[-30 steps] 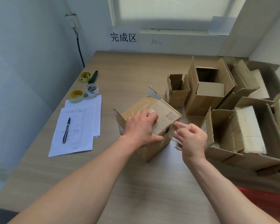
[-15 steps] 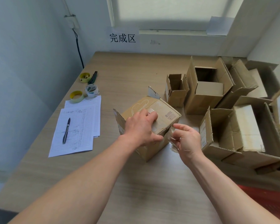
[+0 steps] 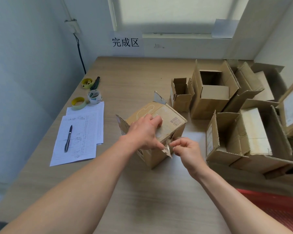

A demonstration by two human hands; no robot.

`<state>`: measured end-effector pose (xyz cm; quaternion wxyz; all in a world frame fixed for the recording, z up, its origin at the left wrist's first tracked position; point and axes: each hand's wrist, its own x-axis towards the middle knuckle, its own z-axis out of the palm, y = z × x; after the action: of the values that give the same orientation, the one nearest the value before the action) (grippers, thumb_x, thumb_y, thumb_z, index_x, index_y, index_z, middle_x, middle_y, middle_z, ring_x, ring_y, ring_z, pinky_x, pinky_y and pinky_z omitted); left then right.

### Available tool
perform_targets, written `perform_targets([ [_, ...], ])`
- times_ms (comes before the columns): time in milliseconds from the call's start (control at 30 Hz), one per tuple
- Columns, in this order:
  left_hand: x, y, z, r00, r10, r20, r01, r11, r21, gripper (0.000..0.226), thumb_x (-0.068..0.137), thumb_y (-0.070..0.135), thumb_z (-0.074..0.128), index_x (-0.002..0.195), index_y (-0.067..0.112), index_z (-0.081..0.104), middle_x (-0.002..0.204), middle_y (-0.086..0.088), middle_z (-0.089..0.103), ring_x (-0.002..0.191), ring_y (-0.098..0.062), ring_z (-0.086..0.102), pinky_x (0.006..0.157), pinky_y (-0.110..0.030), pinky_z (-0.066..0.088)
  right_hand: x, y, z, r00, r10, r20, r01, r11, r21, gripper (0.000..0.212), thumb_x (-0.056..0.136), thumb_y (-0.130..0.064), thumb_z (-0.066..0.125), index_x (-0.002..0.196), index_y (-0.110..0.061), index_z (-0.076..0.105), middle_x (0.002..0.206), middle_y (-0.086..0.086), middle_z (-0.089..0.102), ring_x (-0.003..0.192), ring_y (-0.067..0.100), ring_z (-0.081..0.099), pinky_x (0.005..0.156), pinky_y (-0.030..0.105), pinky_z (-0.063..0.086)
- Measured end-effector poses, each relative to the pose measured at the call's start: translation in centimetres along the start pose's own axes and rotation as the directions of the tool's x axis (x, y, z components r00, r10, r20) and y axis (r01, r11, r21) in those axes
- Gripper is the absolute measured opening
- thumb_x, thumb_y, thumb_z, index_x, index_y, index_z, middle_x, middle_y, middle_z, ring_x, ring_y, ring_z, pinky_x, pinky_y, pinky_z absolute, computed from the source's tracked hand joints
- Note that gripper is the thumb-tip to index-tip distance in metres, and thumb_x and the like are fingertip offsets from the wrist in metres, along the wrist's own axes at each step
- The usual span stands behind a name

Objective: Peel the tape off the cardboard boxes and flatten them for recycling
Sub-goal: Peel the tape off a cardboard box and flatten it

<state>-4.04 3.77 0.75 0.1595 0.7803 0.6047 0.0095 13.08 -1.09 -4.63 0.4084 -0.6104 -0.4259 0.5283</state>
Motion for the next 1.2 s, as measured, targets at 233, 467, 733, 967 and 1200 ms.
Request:
perform_targets([
  [233,0.6,-0.8,-1.3,0.990,0.022,0.143,-0.006,0.994,-0.109,0.081,0.056,0.048,0.090,0.122,0.030,0.045,0.116,0.004,0.044,0.106,-0.021,0.046,0.088,-0.037,0.046,-0.9,0.5,0.3,0.999,0.036,0.029,-0.040,0.992,0.119,0.032,0.061,-0.043,0.074,0.060,-0.018,0.054,0.078,0.003,0.058,0.081,0.017,0.054,0.076,0.038,0.042],
  [467,0.2,-0.1,-1.3,0.992,-0.122,0.035,0.126,0.979,-0.162,0.066,0.066,0.077,0.067,0.110,0.032,0.045,0.115,0.005,0.056,0.102,-0.020,0.055,0.088,-0.041,0.050,-1.0,0.9,1.9,0.995,0.011,-0.100,-0.011,1.000,0.002,0.033,0.063,-0.001,0.062,0.049,-0.017,0.037,0.096,0.002,0.076,0.087,0.024,0.069,0.059,0.040,0.049],
  [733,-2.2,-0.4,-2.6,0.938,-0.320,-0.136,0.302,0.943,-0.139,0.097,0.063,0.087,0.062,0.132,0.024,0.037,0.117,-0.002,0.063,0.108,-0.030,0.059,0.086,-0.041,0.050,-0.4,-2.1,2.6,0.998,-0.034,-0.046,0.044,0.970,0.238,0.044,0.079,0.021,0.051,0.063,-0.016,0.033,0.085,0.012,0.076,0.081,0.035,0.071,0.059,0.033,0.046],
  [967,-5.5,-2.5,-4.2,0.854,-0.502,-0.139,0.429,0.829,-0.357,0.036,0.088,0.054,0.051,0.084,0.018,0.050,0.089,-0.003,0.060,0.086,-0.027,0.055,0.065,-0.035,0.042,0.1,-7.2,3.6,0.986,-0.089,0.139,0.024,0.910,0.414,0.028,0.058,-0.001,0.054,0.083,-0.014,0.050,0.056,0.009,0.059,0.054,0.026,0.057,0.059,0.032,0.035],
  [1200,-8.0,-6.1,4.0,0.800,-0.597,0.055,0.566,0.722,-0.397,0.021,0.094,0.037,0.051,0.096,0.016,0.052,0.106,-0.008,0.063,0.094,-0.031,0.060,0.074,-0.035,0.045,1.5,-4.5,5.3,0.961,0.040,0.273,-0.121,0.951,0.286,0.017,0.090,0.009,0.055,0.096,-0.007,0.052,0.074,0.011,0.049,0.047,0.018,0.043,0.052,0.027,0.036],
])
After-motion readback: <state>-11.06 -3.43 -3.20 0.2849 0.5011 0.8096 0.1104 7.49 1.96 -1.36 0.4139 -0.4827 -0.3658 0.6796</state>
